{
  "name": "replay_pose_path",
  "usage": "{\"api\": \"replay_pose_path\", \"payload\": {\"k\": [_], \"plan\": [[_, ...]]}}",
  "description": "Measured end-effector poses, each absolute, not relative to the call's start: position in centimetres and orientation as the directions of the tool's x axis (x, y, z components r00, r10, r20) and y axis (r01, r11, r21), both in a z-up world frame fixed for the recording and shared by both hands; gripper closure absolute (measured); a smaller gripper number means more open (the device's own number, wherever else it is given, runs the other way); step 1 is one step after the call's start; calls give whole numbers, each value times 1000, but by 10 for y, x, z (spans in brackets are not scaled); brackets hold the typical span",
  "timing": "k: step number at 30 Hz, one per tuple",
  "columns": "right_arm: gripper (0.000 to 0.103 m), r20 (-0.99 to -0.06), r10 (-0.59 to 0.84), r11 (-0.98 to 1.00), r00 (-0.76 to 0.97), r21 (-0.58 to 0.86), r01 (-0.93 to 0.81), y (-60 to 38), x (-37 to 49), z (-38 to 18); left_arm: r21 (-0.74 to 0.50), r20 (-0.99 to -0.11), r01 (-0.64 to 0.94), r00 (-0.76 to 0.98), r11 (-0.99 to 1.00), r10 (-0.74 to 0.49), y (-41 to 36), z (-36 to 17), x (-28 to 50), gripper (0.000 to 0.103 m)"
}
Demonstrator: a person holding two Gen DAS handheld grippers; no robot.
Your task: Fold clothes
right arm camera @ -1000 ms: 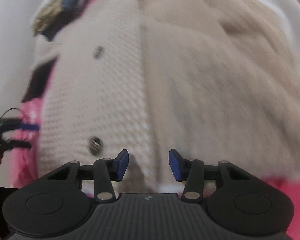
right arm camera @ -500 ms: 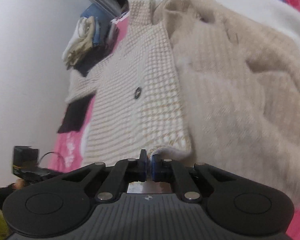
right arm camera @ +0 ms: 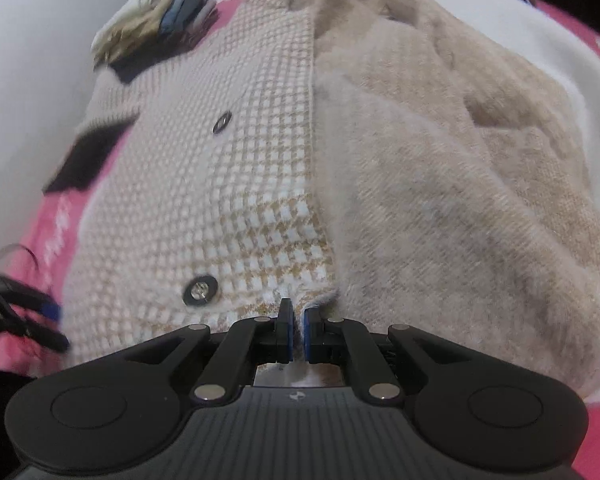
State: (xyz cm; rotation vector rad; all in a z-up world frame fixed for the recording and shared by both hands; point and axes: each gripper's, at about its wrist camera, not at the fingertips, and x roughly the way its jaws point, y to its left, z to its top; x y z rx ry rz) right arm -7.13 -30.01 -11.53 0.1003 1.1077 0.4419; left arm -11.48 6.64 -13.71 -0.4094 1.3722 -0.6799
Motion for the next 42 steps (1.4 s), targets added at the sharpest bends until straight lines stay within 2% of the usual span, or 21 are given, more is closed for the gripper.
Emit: {"api": "replay_pose_path", "payload": {"k": [4,5,7,9,10,11,13,16,20,22,24,25,28,32,35,38,42], "plan": [[95,-861,337,927,381,232,-296,-302,-84,-115,-600,-778,200,79,775,-623,64,-138,-119,76],[89,-867,320,933,383,217,-287,-303,-87,-115,-596,-781,196,81,778,-619,64,-138,-119,83],[83,-869,300,947,392,224,-228,-311,-90,-112,-590,-787,187,85,786,-611,63,-139,-119,85],[83,-855,327,945,401,292,-148,-323,-94,-106,-583,-793,179,89,793,-603,63,-140,-119,86],[78,-843,350,936,408,337,-105,-331,-97,-102,-579,-796,174,91,796,-599,63,-141,-119,86],[68,-832,372,922,411,382,-61,-338,-100,-102,-576,-799,170,93,800,-595,62,-141,-119,85],[60,-811,414,884,414,467,29,-353,-106,-104,-575,-800,160,93,802,-592,63,-142,-119,85],[55,-762,507,776,402,607,171,-375,-118,-124,-578,-799,149,96,802,-594,63,-143,-118,85],[50,-718,587,683,374,687,247,-377,-121,-159,-579,-796,134,122,804,-593,63,-144,-121,88],[54,-683,595,668,424,713,213,-374,-115,-165,-584,-790,115,144,803,-596,62,-145,-123,94],[73,-637,615,639,465,748,179,-374,-112,-161,-619,-769,72,147,782,-622,66,-147,-122,98],[90,-614,626,625,481,764,162,-374,-111,-158,-658,-744,22,134,753,-654,72,-148,-121,99],[92,-643,595,713,483,699,52,-362,-116,-134,-756,-655,-65,114,652,-747,94,-145,-116,99],[93,-652,621,734,435,678,-32,-357,-132,-99,-792,-605,59,62,608,-794,108,-111,-119,99],[93,-665,646,732,375,679,-56,-357,-147,-81,-776,-620,152,-8,612,-785,110,-92,-125,99],[93,-699,642,744,315,667,-35,-352,-155,-91,-746,-657,211,-80,632,-749,107,-89,-132,99],[93,-747,614,767,255,641,30,-343,-157,-130,-699,-715,185,-136,691,-686,95,-134,-138,99]]}}
